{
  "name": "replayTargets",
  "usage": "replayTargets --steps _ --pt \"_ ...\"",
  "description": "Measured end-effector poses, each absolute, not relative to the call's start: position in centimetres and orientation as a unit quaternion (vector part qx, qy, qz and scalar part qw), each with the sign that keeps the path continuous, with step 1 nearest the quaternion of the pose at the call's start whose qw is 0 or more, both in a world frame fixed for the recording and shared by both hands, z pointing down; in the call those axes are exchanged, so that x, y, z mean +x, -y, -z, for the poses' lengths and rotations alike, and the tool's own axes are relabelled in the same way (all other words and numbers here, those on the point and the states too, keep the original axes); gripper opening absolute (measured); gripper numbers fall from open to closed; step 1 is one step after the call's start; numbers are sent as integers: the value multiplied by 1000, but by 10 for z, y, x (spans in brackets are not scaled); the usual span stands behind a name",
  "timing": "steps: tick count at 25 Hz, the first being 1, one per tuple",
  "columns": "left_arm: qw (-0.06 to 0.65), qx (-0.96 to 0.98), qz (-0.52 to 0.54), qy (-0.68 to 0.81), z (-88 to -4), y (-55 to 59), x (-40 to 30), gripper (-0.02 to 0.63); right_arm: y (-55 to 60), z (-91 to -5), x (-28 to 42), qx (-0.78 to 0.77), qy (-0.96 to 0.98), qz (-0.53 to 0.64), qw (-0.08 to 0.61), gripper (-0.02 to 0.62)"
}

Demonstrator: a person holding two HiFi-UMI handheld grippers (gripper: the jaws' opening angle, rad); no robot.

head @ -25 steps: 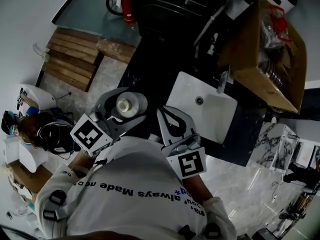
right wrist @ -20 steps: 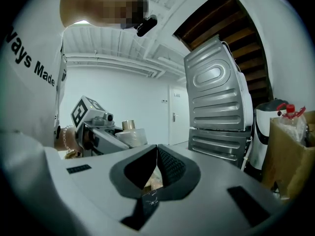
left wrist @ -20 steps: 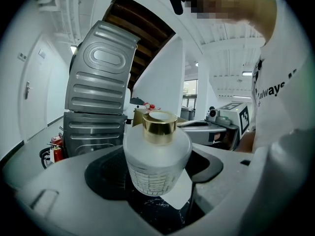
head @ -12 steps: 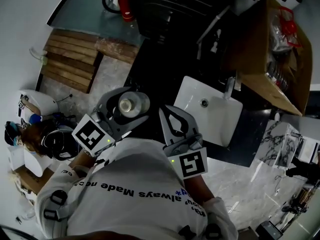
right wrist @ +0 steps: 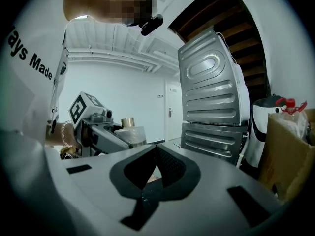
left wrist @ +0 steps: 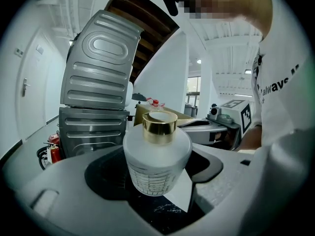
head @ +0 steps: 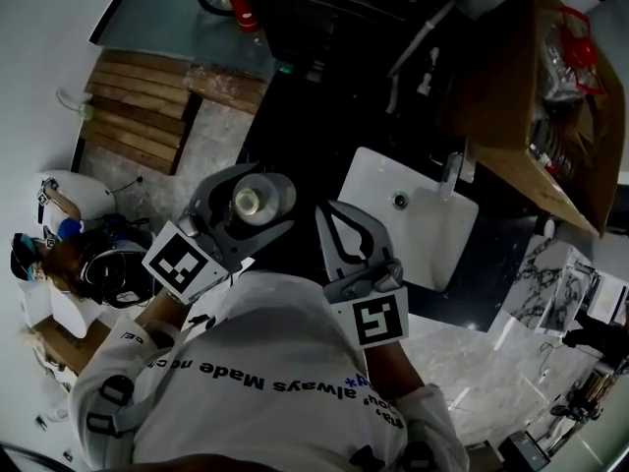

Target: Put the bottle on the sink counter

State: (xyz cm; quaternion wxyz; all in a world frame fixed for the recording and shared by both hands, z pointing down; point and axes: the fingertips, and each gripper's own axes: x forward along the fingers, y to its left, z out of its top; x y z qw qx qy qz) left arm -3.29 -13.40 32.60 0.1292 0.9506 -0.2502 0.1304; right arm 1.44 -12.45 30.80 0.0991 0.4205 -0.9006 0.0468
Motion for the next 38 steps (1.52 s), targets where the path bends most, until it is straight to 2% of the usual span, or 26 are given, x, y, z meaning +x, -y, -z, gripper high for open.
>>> replayTargets --steps 21,38 --pt "116 937 -176 280 -415 238 -23 337 207 -395 30 434 888 -66 137 8" --pt "109 929 -206 288 -519 301 -28 339 256 -485 40 453 870 -112 161 8"
